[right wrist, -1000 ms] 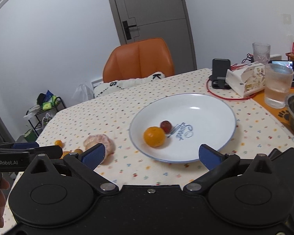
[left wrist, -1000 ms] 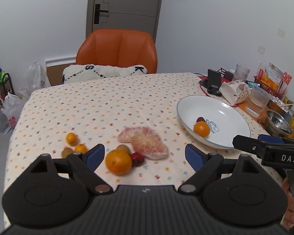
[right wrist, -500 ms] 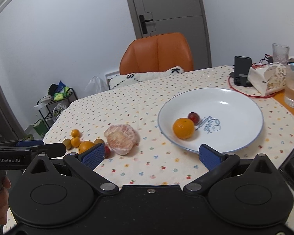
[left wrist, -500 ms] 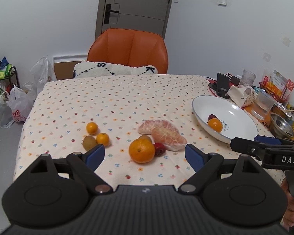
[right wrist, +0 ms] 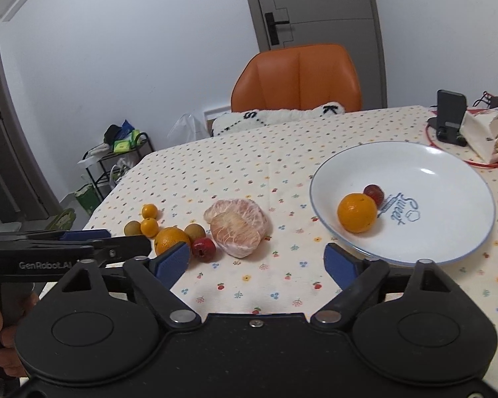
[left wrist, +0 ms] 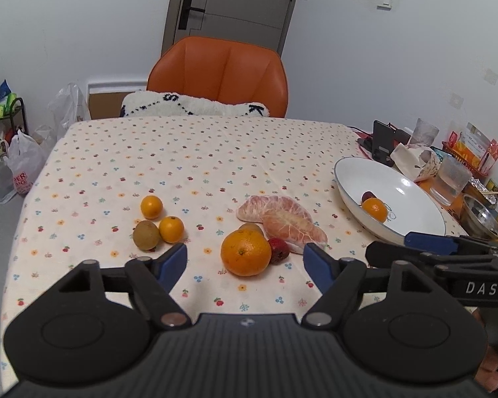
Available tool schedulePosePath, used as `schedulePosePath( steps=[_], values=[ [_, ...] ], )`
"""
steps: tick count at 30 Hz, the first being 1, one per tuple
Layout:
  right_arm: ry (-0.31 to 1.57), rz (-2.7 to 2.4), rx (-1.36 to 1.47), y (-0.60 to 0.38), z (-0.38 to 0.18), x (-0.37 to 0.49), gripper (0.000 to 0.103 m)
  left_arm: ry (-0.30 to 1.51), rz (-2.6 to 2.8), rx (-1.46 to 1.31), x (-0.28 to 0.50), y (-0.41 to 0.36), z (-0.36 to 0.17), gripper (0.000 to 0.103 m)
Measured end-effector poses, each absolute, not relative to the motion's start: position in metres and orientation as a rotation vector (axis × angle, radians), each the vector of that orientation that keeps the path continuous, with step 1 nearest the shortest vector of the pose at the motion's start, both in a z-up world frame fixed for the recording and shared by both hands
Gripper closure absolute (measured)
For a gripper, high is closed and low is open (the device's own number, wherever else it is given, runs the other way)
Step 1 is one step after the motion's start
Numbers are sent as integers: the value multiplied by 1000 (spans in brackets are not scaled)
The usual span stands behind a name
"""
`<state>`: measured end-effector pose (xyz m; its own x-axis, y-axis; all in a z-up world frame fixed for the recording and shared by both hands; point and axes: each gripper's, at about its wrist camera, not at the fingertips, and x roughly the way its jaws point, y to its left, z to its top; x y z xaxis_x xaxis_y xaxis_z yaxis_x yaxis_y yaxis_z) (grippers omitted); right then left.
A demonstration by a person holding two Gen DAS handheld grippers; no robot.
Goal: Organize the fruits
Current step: 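Grasp a large orange with the left tool while the right tool grasps a pomelo segment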
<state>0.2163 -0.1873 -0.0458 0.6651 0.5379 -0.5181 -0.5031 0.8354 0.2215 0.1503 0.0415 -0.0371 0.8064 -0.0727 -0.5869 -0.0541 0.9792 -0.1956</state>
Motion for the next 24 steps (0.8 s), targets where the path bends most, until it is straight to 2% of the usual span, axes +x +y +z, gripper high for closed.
schedulePosePath(
  steps=[11,17,19,24],
  values=[
    [629,649,64,-173,-56,238,25,686,-41,-216,178,39,-55,35],
    [656,669,70,-167,-61,251,30,715,-50,-219,190,41,-61,50],
    [660,677,68,-165,-62,254,30,719,-42,-217,191,42,-62,62],
    [668,686,64,-160,-65,261,30,722,-42,-228,191,47,-61,63]
  ],
)
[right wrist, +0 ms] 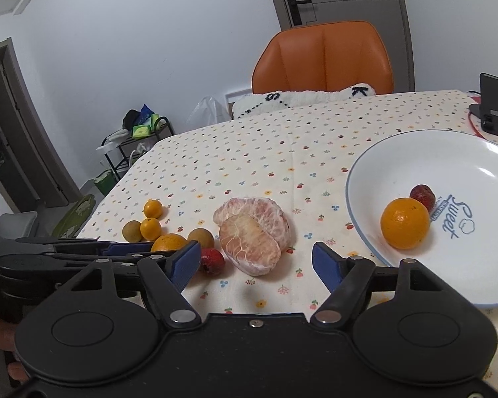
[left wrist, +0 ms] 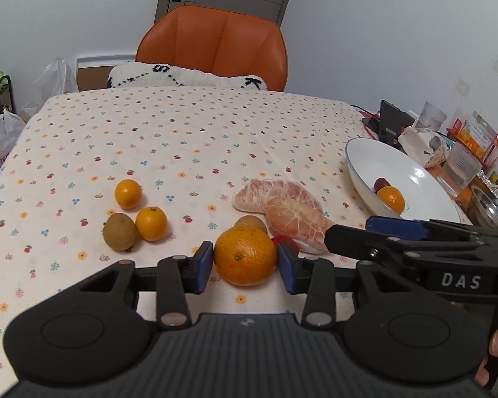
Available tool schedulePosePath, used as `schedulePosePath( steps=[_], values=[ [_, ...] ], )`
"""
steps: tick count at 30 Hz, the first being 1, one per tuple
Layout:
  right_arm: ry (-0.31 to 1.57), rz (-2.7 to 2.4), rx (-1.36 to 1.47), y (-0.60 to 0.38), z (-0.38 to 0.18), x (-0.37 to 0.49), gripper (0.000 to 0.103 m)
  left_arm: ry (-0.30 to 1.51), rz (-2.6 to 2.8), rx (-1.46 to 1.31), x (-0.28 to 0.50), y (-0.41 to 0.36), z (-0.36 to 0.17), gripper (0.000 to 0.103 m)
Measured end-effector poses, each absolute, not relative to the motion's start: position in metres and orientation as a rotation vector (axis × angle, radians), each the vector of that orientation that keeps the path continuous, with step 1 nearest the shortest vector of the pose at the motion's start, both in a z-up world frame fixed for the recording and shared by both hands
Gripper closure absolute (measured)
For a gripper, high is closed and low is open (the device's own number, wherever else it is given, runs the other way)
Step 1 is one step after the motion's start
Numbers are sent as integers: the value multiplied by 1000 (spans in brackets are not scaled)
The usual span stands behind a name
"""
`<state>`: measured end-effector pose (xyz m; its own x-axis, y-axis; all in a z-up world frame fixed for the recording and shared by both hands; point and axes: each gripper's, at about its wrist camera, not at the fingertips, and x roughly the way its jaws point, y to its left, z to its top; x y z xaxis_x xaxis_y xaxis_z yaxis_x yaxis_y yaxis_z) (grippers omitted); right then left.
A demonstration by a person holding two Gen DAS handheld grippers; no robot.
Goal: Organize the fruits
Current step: 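Grasp a large orange with the left tool while the right tool grasps a pomelo segment, then carry the large orange and pomelo segment over the white plate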
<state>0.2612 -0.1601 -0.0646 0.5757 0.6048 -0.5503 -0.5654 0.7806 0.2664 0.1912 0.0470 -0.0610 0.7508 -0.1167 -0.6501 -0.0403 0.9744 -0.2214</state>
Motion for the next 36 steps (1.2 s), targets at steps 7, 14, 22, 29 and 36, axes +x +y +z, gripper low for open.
schedulePosePath(
  steps=[7,14,22,29,36],
  values=[
    [672,695,55,-151,-69,267,33,716,-19,-222,185,53,-56,63],
    [723,698,77,-153,-78,272,73,710,-11,-218,180,54,-51,63],
    [731,712,99,-166,-78,265,78,711,-16,-216,177,48,-51,63],
    [749,692,87,-180,-73,253,78,709,-26,-220,176,44,-52,63],
    [793,695,81,-188,-74,245,72,718,-33,-233,175,44,-58,63]
  ],
)
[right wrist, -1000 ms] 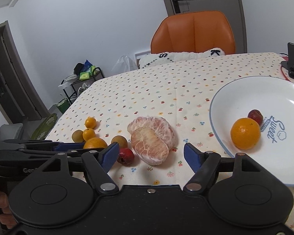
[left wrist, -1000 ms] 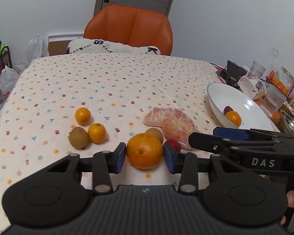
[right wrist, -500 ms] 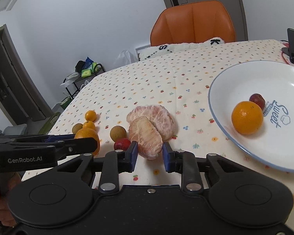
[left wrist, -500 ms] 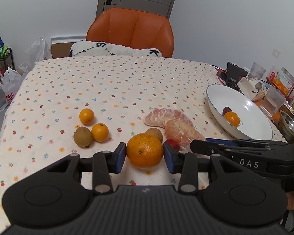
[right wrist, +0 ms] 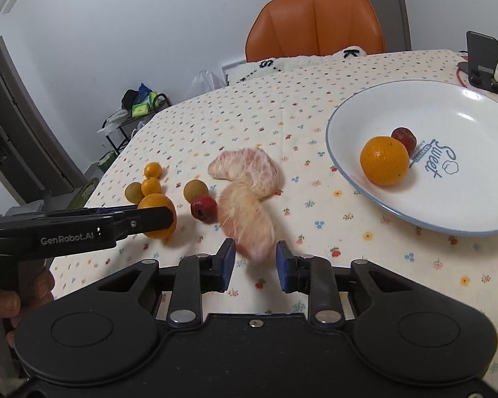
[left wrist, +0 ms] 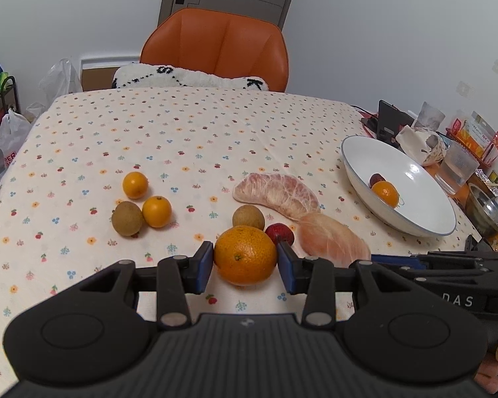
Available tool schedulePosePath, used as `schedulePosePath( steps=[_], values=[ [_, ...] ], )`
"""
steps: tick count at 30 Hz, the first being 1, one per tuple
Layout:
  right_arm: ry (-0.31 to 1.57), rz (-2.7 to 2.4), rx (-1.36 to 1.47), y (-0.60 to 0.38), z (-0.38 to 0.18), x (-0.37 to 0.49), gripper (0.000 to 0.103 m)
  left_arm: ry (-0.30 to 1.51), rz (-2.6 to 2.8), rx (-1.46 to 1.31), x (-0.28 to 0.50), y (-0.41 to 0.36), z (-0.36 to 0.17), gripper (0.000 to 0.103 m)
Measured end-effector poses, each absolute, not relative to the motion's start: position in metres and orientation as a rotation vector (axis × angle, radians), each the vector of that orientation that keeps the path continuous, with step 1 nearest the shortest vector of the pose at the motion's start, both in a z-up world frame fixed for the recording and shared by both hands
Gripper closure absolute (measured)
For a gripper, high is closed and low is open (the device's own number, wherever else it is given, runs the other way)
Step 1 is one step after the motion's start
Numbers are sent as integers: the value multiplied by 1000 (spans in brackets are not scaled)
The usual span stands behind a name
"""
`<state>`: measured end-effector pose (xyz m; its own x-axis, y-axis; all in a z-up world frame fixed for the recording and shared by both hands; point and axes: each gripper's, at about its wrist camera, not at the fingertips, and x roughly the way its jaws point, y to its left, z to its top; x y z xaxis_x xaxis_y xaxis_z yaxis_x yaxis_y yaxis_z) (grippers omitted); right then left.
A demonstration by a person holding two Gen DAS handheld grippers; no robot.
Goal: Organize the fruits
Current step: 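Carry the large orange and pomelo segment over the white plate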
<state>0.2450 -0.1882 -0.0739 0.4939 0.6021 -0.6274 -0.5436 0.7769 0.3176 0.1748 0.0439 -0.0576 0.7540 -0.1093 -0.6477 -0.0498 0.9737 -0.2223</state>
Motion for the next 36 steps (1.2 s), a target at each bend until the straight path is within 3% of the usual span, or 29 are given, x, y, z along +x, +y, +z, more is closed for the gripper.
schedulePosePath(
  steps=[9,14,21,23,25,36],
  values=[
    [756,680,44,-177,-78,253,48,717,-21,-246,173,51,-60,63],
    [738,678,14,-168,-78,257,40,716,-14,-250,172,54,-60,63],
    [706,674,-40,-155,-80,263,40,715,-6,-255,172,56,-60,63],
    [694,662,-56,-153,-81,261,43,714,-2,-255,172,56,-60,63],
    [686,655,-76,-152,-81,259,53,713,-1,-255,171,56,-60,63],
    [701,684,3,-179,-72,247,56,685,-22,-237,169,40,-48,63]
  ],
)
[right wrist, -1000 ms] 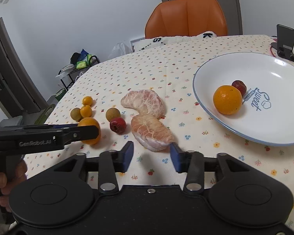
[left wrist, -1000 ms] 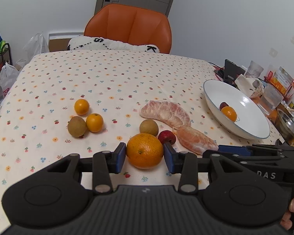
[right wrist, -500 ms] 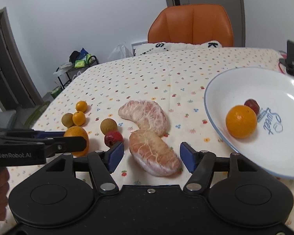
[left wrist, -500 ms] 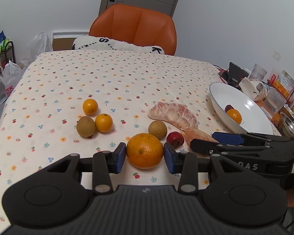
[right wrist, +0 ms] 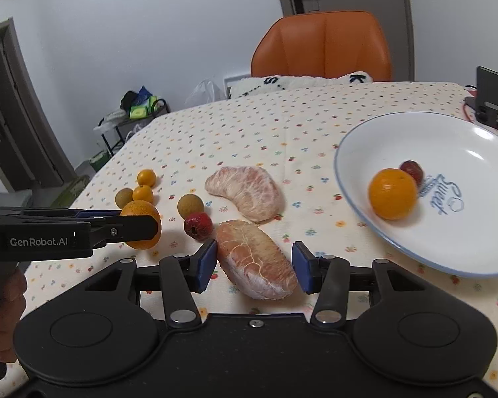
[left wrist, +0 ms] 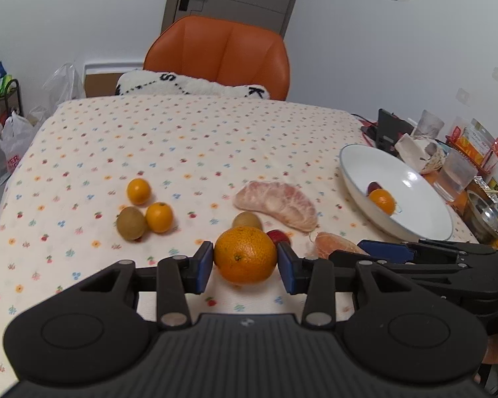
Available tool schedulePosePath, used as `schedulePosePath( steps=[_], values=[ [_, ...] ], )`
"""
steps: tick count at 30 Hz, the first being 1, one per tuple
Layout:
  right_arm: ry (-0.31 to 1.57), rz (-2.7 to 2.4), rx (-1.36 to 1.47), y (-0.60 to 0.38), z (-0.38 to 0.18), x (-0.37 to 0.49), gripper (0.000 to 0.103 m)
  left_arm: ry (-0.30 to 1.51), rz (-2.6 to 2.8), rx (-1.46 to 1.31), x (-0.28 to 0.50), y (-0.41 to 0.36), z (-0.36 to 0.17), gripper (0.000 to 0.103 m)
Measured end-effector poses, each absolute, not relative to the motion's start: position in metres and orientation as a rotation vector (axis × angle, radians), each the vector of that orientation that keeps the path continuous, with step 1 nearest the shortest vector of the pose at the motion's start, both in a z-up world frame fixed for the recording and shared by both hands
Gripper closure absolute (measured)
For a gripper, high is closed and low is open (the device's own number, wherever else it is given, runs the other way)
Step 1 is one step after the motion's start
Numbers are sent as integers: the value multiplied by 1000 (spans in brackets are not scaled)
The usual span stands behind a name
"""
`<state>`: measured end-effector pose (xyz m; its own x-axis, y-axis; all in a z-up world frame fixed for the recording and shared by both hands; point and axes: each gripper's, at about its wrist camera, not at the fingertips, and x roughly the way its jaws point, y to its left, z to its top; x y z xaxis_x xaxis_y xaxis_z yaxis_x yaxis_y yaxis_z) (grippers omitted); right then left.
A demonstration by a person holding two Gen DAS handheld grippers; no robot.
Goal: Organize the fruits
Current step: 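Carry the large orange and pomelo segment over the white plate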
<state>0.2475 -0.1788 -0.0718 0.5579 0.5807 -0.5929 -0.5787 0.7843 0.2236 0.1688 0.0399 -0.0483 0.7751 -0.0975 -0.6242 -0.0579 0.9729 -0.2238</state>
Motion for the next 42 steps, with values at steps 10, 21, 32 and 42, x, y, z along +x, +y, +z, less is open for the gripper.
schedulePosePath(
  steps=[10,21,32,42],
  values=[
    [656,638,38,-208,-55,241,56,661,-62,-215,174,14,-38,63],
    [602,558,59,-240,-44,238,56,638,-105,-191,185,-12,-28,63],
    [562,494,79,-266,-42,244,56,638,-138,-167,202,-36,-26,63],
    [551,444,113,-288,-45,259,56,640,-164,-146,223,-55,-25,63]
  ],
)
